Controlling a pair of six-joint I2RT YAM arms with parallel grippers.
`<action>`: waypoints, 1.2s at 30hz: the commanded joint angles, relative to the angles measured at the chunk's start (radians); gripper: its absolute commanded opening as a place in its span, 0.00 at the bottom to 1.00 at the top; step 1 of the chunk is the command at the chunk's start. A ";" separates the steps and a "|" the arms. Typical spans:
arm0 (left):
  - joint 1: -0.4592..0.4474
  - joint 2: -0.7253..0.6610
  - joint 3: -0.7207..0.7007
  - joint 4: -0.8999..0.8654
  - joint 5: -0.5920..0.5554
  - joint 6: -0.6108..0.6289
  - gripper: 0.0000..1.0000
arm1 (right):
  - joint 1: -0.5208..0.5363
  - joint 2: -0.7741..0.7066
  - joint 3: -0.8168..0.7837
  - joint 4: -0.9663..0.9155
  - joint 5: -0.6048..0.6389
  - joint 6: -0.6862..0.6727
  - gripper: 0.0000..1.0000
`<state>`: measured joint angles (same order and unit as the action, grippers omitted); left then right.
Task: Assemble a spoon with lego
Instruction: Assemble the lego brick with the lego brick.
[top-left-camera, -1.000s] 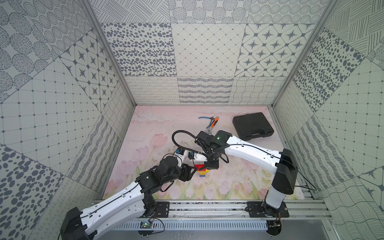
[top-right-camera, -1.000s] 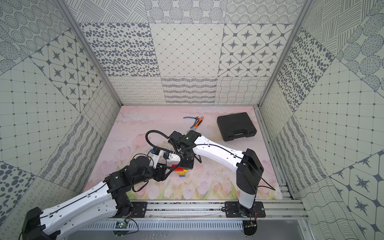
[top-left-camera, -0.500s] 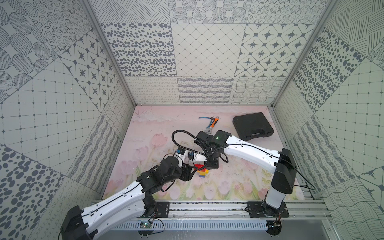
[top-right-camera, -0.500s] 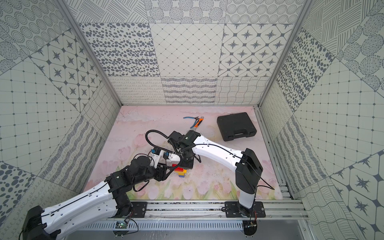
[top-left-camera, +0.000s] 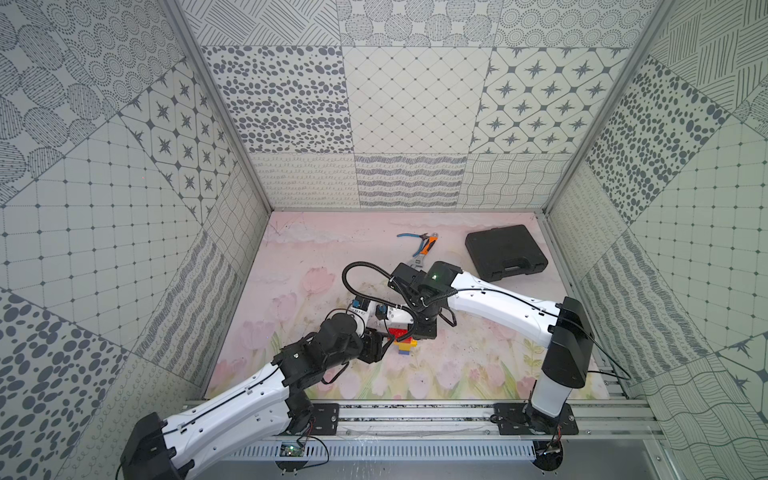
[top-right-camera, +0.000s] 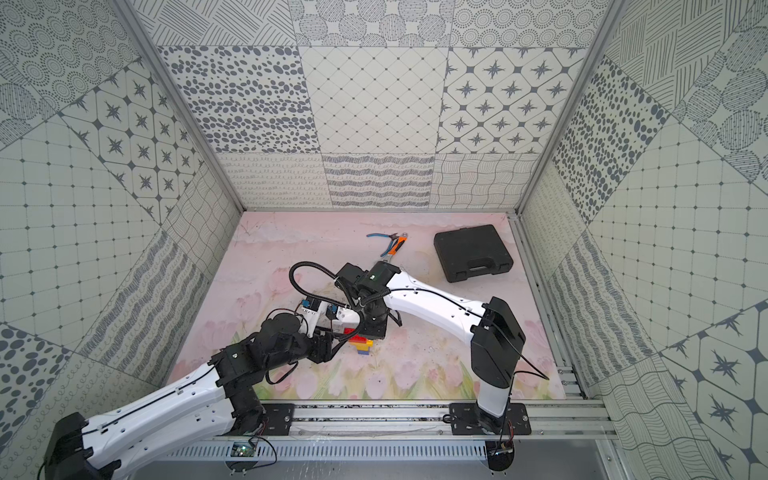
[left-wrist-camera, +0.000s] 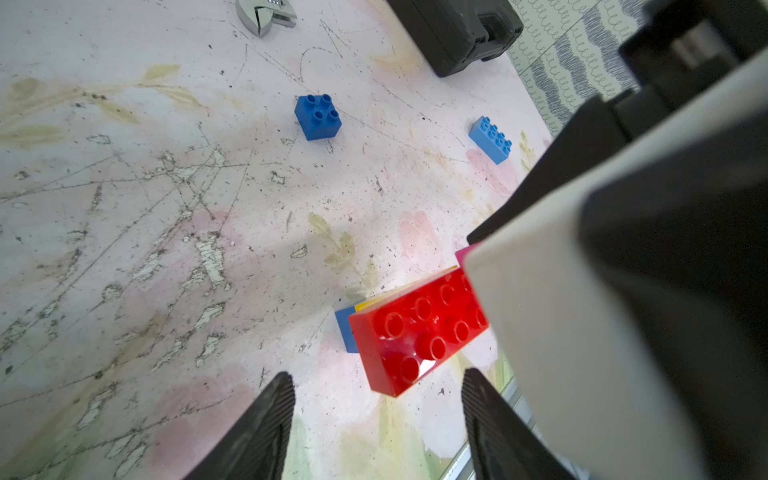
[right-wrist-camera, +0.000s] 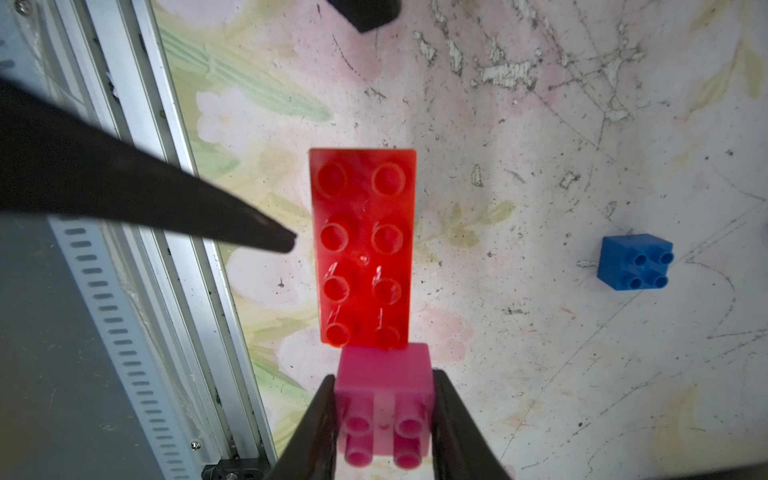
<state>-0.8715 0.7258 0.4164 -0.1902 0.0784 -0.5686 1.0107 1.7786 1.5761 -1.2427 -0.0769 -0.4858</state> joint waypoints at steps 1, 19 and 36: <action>-0.008 -0.004 -0.006 0.041 -0.015 0.004 0.66 | 0.006 0.028 -0.007 -0.013 0.005 0.009 0.12; -0.014 -0.026 -0.022 0.046 -0.018 -0.003 0.67 | 0.008 0.050 0.010 -0.018 0.008 0.026 0.13; -0.021 -0.018 -0.025 0.043 -0.032 -0.002 0.68 | 0.033 0.108 0.074 -0.045 0.011 0.037 0.14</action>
<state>-0.8818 0.7124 0.3943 -0.1848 0.0578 -0.5755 1.0233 1.8511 1.6287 -1.2934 -0.0654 -0.4526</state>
